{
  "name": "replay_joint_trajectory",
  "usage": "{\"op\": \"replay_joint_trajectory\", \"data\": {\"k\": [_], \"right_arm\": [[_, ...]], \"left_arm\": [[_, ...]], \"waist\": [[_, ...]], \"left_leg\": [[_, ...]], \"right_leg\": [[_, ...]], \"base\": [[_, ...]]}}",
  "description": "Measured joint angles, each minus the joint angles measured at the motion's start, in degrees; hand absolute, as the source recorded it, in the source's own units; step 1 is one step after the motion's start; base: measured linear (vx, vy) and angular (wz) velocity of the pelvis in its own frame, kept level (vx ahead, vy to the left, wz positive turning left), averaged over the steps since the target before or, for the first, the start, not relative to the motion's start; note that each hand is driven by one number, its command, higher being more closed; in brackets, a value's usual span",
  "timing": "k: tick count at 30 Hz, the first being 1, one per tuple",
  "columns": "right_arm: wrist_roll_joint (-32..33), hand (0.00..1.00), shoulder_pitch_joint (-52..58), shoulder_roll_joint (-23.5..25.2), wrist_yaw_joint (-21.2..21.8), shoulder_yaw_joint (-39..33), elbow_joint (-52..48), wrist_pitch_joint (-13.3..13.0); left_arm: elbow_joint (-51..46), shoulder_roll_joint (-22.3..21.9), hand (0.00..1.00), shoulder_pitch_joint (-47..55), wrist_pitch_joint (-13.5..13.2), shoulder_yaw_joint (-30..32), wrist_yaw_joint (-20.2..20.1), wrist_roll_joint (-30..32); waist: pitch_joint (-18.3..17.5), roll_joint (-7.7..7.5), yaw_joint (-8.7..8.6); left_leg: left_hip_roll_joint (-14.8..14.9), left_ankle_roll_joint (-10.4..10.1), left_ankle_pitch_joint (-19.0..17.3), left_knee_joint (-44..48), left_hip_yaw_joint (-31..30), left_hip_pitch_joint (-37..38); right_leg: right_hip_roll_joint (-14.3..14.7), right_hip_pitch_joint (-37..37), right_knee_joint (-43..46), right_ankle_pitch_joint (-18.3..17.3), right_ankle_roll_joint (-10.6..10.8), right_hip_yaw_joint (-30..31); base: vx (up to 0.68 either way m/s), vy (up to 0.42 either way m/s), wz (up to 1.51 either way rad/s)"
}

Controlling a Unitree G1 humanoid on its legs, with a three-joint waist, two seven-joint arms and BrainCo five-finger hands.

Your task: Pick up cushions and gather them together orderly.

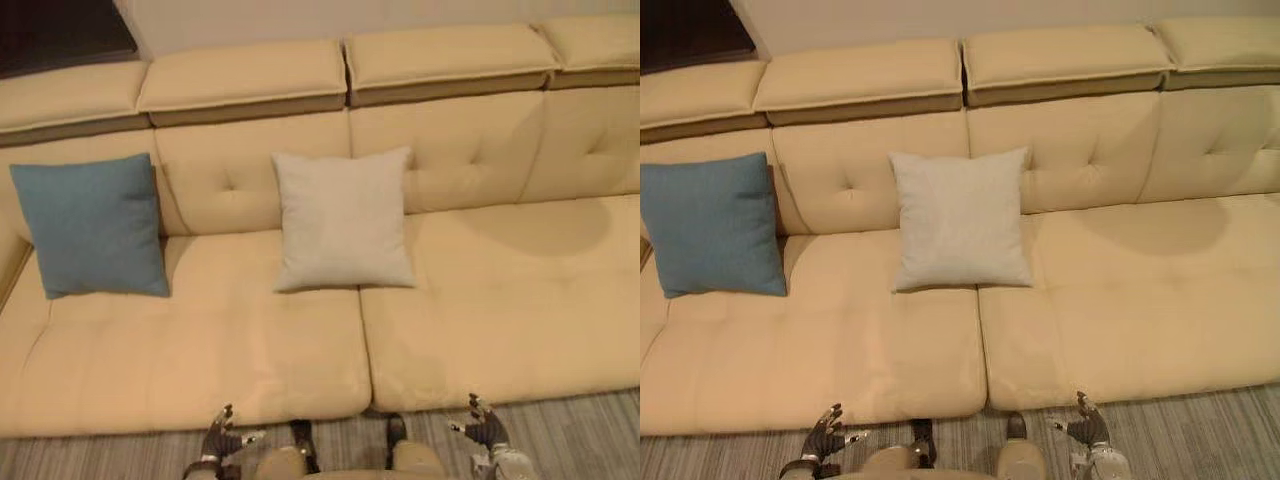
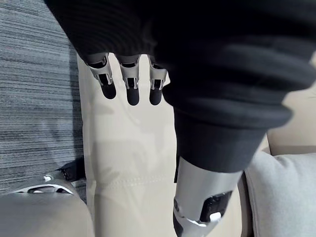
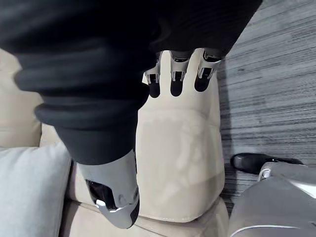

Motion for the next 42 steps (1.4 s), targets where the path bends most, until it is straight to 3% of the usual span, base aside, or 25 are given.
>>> {"op": "replay_joint_trajectory", "data": {"k": [4,6,7,8,9,11,12,13,14,15,16,17,19,20,24,25,27,28,31,34,37,39,40,41,42], "right_arm": [[0.0,0.00,-1.8,1.0,0.0,0.2,0.0,1.0],[0.1,0.00,-1.9,2.1,-0.1,0.4,-1.1,1.0],[0.2,0.00,-2.4,3.0,-0.1,0.6,-1.1,1.1],[0.2,0.00,-2.1,3.5,-0.1,0.9,-1.5,1.2],[0.4,0.00,0.0,4.1,-0.1,1.4,-2.8,1.1],[0.5,0.00,0.1,4.2,-0.1,1.5,-2.9,1.1],[0.5,0.00,0.0,4.2,-0.2,1.5,-3.2,1.1],[0.5,0.00,-0.6,4.1,-0.3,1.5,-3.6,1.1],[0.8,0.00,-1.5,3.2,-1.1,1.4,-5.1,1.1],[1.6,0.00,-2.2,2.5,-1.5,1.3,-6.4,0.8],[2.4,0.00,-2.8,2.3,-1.5,1.4,-7.0,0.6],[2.9,0.00,-4.5,1.7,-1.5,1.3,-6.4,0.7],[3.5,0.00,-3.8,1.8,-2.6,0.7,-5.6,1.1],[3.5,0.00,-3.5,2.2,-2.8,0.1,-5.6,1.1],[3.4,0.00,-4.8,2.1,-3.3,-1.0,-5.5,1.1],[3.4,0.00,-5.4,2.1,-3.3,-1.0,-5.5,1.1],[3.3,0.00,-5.8,2.3,-3.6,-1.1,-5.3,1.1],[3.3,0.00,-5.8,2.7,-3.6,-1.1,-4.8,1.1],[3.4,0.00,-5.2,2.8,-3.7,-1.4,-4.8,1.1],[3.5,0.00,-4.7,3.5,-3.7,-1.5,-4.3,1.1],[4.6,0.00,-4.7,4.3,-3.7,-1.5,-4.9,1.1],[5.0,0.00,-4.7,4.9,-3.7,-1.3,-6.8,1.1],[5.0,0.00,-4.7,5.0,-3.7,-1.2,-7.4,1.1],[5.1,0.00,-4.8,5.1,-3.7,-0.8,-8.4,1.0],[5.1,0.00,-5.2,5.0,-3.7,-0.9,-8.5,1.0]], "left_arm": [[0.3,0.3,0.00,-3.3,-0.1,-0.1,0.0,0.1],[-1.8,0.7,0.00,-5.7,0.0,-0.2,0.2,0.0],[-4.3,0.7,0.00,-6.0,-0.2,0.2,0.2,0.0],[-5.4,1.0,0.00,-6.5,-0.3,0.1,0.2,0.0],[-7.1,1.0,0.00,-6.6,-0.2,0.1,0.4,-0.4],[-8.7,0.6,0.00,-6.2,-0.2,0.1,0.6,-0.8],[-9.2,0.5,0.00,-6.1,-0.2,0.2,0.7,-0.9],[-9.7,0.2,0.00,-6.1,-0.2,0.3,1.1,-1.1],[-9.8,-1.5,0.00,-6.2,0.0,0.4,1.7,-1.6],[-9.8,-3.0,0.00,-6.0,0.0,0.3,1.8,-2.3],[-9.7,-3.3,0.00,-5.7,-0.1,0.1,1.8,-2.7],[-9.0,-4.3,0.00,-5.2,0.3,0.1,1.8,-2.9],[-9.0,-4.8,0.00,-4.4,0.5,0.1,1.7,-2.9],[-9.0,-4.7,0.00,-4.2,0.5,0.1,1.8,-2.9],[-9.3,-4.5,0.00,-4.0,0.2,0.2,1.7,-2.8],[-9.2,-4.6,0.00,-3.8,0.2,0.1,1.7,-2.8],[-9.1,-4.6,0.00,-3.8,0.2,-0.3,1.7,-2.8],[-9.0,-4.3,0.00,-4.2,0.2,-0.4,1.7,-2.8],[-9.0,-4.2,0.00,-4.1,0.2,-1.1,1.7,-2.7],[-8.2,-3.6,0.00,-4.2,0.3,-2.5,1.5,-2.5],[-7.9,-3.5,0.00,-4.3,0.5,-2.7,1.5,-1.6],[-8.0,-2.7,0.00,-4.7,0.5,-2.7,1.5,-1.1],[-8.1,-2.5,0.00,-4.8,0.5,-2.7,1.5,-1.0],[-8.7,-1.8,0.00,-5.1,0.5,-2.7,1.5,-0.7],[-9.1,-1.5,0.00,-5.2,0.5,-2.8,1.5,-0.6]], "waist": [[0.9,-1.41,0.12],[1.2,-1.57,-0.05],[1.6,-1.73,0.63],[2.0,-2.23,0.67],[2.4,-2.96,0.67],[2.0,-4.15,1.23],[1.9,-4.75,1.63],[1.8,-5.51,2.40],[1.3,-4.49,3.57],[1.3,-2.30,4.88],[1.4,-1.59,5.16],[2.8,0.90,4.23],[3.2,0.16,2.98],[3.3,-1.10,2.94],[3.0,-1.21,3.08],[3.2,-1.46,2.98],[2.8,-0.81,2.96],[2.6,-1.72,2.85],[1.9,-1.73,2.66],[1.6,-1.60,1.28],[1.7,-1.68,0.78],[1.7,-1.78,-0.29],[1.7,-1.75,-0.43],[1.7,-1.88,-0.78],[1.8,-2.01,-0.84]], "left_leg": [[0.2,0.2,0.2,1.0,3.0,-1.4],[2.4,2.0,-0.7,6.3,3.6,-6.2],[4.1,2.6,-1.2,8.1,4.1,-7.8],[4.3,3.0,-1.5,9.2,3.6,-8.1],[4.0,3.4,-1.8,10.9,1.7,-8.0],[4.0,2.8,-1.3,13.0,0.1,-9.1],[4.1,2.4,-1.0,14.0,-0.1,-9.9],[4.2,1.8,-0.5,15.5,-0.1,-11.5],[6.4,1.1,1.2,16.4,0.0,-14.7],[9.0,0.4,3.1,15.3,-0.1,-16.6],[9.8,0.4,4.3,14.2,-0.2,-17.1],[11.8,-0.4,4.2,11.1,-1.3,-17.3],[11.4,-2.2,1.3,11.9,-1.2,-16.3],[9.9,-2.4,0.7,17.4,-1.6,-15.7],[6.9,-2.2,-11.6,31.1,-5.6,-14.8],[5.9,-2.3,-14.6,31.2,-7.3,-12.5],[4.7,-2.1,-16.9,25.4,-8.4,-8.5],[3.7,-1.6,-15.7,22.9,-7.4,-7.6],[2.1,-1.4,-15.2,20.6,-5.8,-6.6],[1.1,-0.8,-14.9,19.8,-3.5,-6.1],[1.8,0.6,-15.9,21.3,2.3,-4.9],[3.4,0.3,-18.2,23.9,7.7,-4.8],[4.2,0.2,-18.8,24.5,9.5,-4.6],[6.8,0.6,-20.0,25.4,15.1,-4.0],[7.6,1.0,-20.5,25.8,17.7,-3.4]], "right_leg": [[0.3,-3.4,2.0,1.9,0.6,2.9],[0.8,-7.4,5.2,3.9,0.9,2.9],[1.0,-10.2,12.0,1.9,-0.3,2.2],[0.4,-12.4,23.3,-2.6,-2.6,1.5],[-1.5,-12.3,39.8,-6.5,-1.5,1.1],[-2.6,-8.9,45.2,-8.0,0.1,2.0],[-3.0,-7.1,43.8,-8.2,0.3,2.3],[-2.9,-4.7,39.1,-11.9,1.4,2.4],[-0.7,-3.2,31.5,-16.3,0.8,0.4],[1.7,-2.9,26.0,-17.5,-1.1,-1.2],[3.1,-2.5,23.7,-18.0,-2.2,-1.4],[5.1,-2.2,20.9,-17.5,-4.8,-3.0],[4.5,-2.3,19.6,-15.4,-6.9,-6.0],[3.0,-2.7,19.3,-14.7,-7.4,-6.8],[2.0,-5.0,16.7,-10.6,-6.8,-5.1],[2.0,-5.1,15.9,-9.6,-6.2,-4.4],[2.1,-5.1,14.9,-8.4,-5.0,-3.3],[1.5,-4.9,13.3,-7.2,-3.8,-2.0],[0.7,-4.0,8.9,-4.5,-1.9,-0.7],[0.0,-4.1,5.9,-1.9,-0.9,1.9],[1.0,-5.0,4.2,0.6,-0.3,7.7],[2.7,-6.8,3.0,3.1,-0.1,12.3],[3.2,-7.5,2.5,4.3,-0.4,12.6],[3.9,-8.8,0.2,7.4,-2.7,8.4],[3.6,-9.3,0.0,6.8,-4.8,4.5]], "base": [[0.00,-0.009,-0.37],[-0.04,-0.038,-0.17],[-0.08,-0.059,-0.11],[-0.08,-0.149,0.30],[-0.07,-0.162,0.50],[-0.12,-0.207,0.45],[-0.18,-0.267,0.22],[-0.23,-0.294,0.00],[-0.26,-0.296,-0.28],[-0.32,-0.288,-0.41],[-0.37,-0.265,-0.34],[-0.44,-0.254,0.03],[-0.38,-0.157,0.33],[-0.24,-0.110,0.21],[-0.15,0.011,-0.08],[-0.20,0.130,-0.31],[-0.14,0.153,-0.28],[-0.15,0.157,-0.25],[-0.12,0.141,-0.25],[-0.06,0.123,-0.35],[0.00,0.107,-0.93],[-0.01,0.096,-1.38],[-0.04,0.066,-2.10],[-0.03,0.009,-1.75],[-0.02,-0.012,-2.04]]}}
